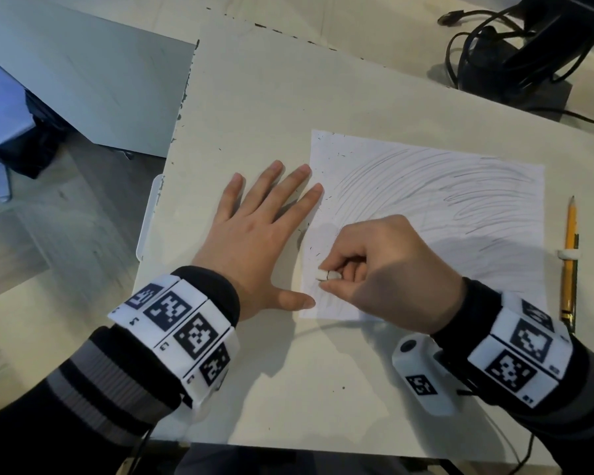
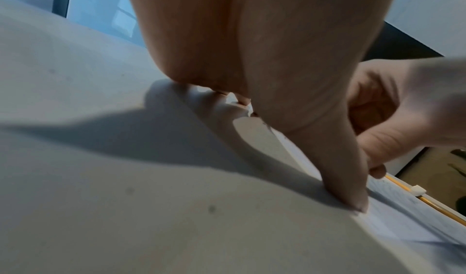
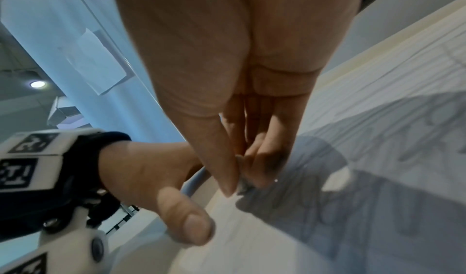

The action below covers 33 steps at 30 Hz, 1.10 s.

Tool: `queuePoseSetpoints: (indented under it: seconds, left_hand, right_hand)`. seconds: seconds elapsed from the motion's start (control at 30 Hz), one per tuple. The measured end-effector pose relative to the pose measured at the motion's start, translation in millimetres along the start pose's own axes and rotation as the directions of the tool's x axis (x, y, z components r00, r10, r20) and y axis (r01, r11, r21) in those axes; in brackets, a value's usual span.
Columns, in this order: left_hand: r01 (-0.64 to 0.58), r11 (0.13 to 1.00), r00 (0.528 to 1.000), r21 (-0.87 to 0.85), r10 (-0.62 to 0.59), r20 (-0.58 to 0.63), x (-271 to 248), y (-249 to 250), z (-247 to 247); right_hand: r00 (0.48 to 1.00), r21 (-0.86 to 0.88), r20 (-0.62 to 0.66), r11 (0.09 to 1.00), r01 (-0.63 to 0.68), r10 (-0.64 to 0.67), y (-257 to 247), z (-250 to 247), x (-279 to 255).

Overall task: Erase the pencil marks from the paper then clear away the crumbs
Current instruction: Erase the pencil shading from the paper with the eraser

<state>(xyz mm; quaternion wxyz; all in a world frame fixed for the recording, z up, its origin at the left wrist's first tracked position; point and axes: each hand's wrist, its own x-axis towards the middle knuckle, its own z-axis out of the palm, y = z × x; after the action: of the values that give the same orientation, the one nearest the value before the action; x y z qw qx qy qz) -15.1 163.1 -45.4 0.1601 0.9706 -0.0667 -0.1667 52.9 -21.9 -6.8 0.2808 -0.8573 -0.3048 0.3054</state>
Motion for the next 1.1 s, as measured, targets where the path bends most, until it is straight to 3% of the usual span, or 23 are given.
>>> queuePoseSetpoints:
  seconds: [0.07,0.17,0.33,0.47,0.63,0.77,0.93,1.1]
  left_hand:
    - [0.003,1.0,1.0,-0.005,-0.003,0.0,0.1,0.1,-0.3]
    - [0.004,1.0,1.0,-0.016,-0.004,0.006,-0.7,0.6,-1.2]
    - [0.008,1.0,1.0,-0.018,-0.007,0.005,0.1,0.9,-1.3]
    - [0.006,1.0,1.0,-0.027,-0.006,0.004,-0.3,0.8,-0.7]
    - [0.001,1.0,1.0,-0.028,-0.001,-0.002,0.0,1.1,-0.9]
    - [0.014,0.999,1.0,-0.031,-0.013,0.014,-0.6,1.2,-1.8]
    - [0.023,1.0,1.0,-0.022,-0.022,0.014,0.4,3.6,-2.8]
    - [0.031,0.999,0.999,-0.026,-0.03,0.029,-0.1,4.9,-4.1]
  right_hand:
    - [1.0,-0.023,-0.008,1.0,0.013,-0.014,1.0,-6.3,6.0]
    - [0.988,0.013,-0.15,0.999,0.036,-0.034,7.4,-12.8,12.9]
    - [0.999,0.039,-0.045,0.999,0.01,-0.008,4.6,-0.1,-0.7]
    - [0.975,0.046,-0.219,0.998,0.05,-0.039,10.7,-6.4,11.0]
    - [0.991,0.048,-0.124,0.997,0.06,-0.053,4.9,3.6,3.1]
    - [0.958,0.027,-0.282,0.998,0.064,-0.054,13.3,-9.0,12.5]
    - [0.988,0.039,-0.151,0.998,0.041,-0.035,5.5,3.8,-1.5]
    - [0.966,-0.003,-0.257,1.0,0.03,-0.03,12.5,-11.3,13.0]
